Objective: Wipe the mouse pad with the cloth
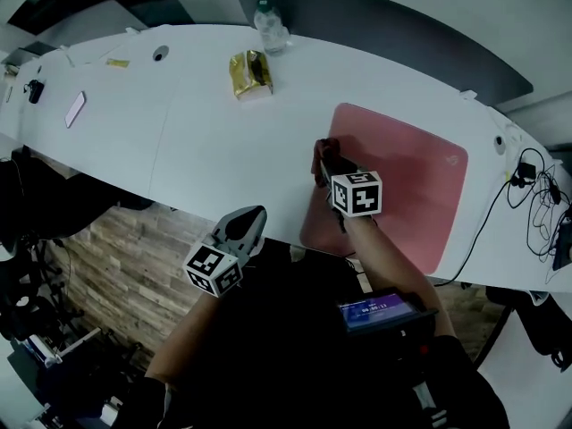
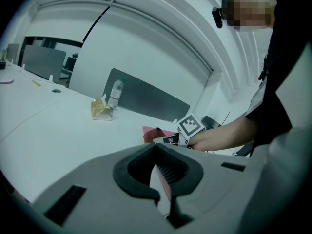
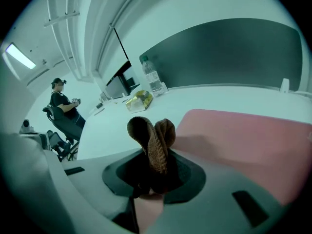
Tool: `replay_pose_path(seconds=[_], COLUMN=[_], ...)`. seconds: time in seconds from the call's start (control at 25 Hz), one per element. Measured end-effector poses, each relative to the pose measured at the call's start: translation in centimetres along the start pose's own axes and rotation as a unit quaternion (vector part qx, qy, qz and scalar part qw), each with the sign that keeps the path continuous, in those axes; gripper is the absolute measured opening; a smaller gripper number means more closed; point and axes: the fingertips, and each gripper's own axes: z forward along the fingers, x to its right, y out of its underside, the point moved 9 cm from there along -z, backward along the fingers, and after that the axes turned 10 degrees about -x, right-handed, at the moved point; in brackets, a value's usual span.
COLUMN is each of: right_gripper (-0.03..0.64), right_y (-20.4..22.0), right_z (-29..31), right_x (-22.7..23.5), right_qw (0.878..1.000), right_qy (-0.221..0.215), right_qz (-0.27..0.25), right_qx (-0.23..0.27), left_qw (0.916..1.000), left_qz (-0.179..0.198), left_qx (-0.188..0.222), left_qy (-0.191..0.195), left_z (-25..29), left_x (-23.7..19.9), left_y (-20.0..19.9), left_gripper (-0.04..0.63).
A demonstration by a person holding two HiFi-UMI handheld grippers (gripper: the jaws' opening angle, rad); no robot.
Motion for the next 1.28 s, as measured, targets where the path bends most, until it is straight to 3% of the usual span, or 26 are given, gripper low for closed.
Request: replay_pose_path(seconds=[0.6, 0.84, 1.28], right_gripper=[0.115, 0.115, 0.115], right_y=[3.6, 5.2, 9.2], right_z=[-5.2, -7.4, -12.5], right_x=[5.8, 7.6, 13.4], right_qw=[0.997, 0.995, 0.986], right_qy=[0.066, 0.102, 0.155], right_qz=[0.038, 0.012, 0.051], right_qx=[0.015, 0.008, 0.022], left_qw=[0.9966, 0.9944, 0.9891], left_qz=[0.051, 0.064, 0.089], left_qx=[-0.023, -0.028, -0.036], left_qy=[0.061, 0.079, 0.112], left_z=[4.7, 6.3, 9.7], left_x=[3.2, 4.8, 8.3], left_y=[-2.2, -2.2, -2.4], left_gripper=[0.009, 0.009, 0.009])
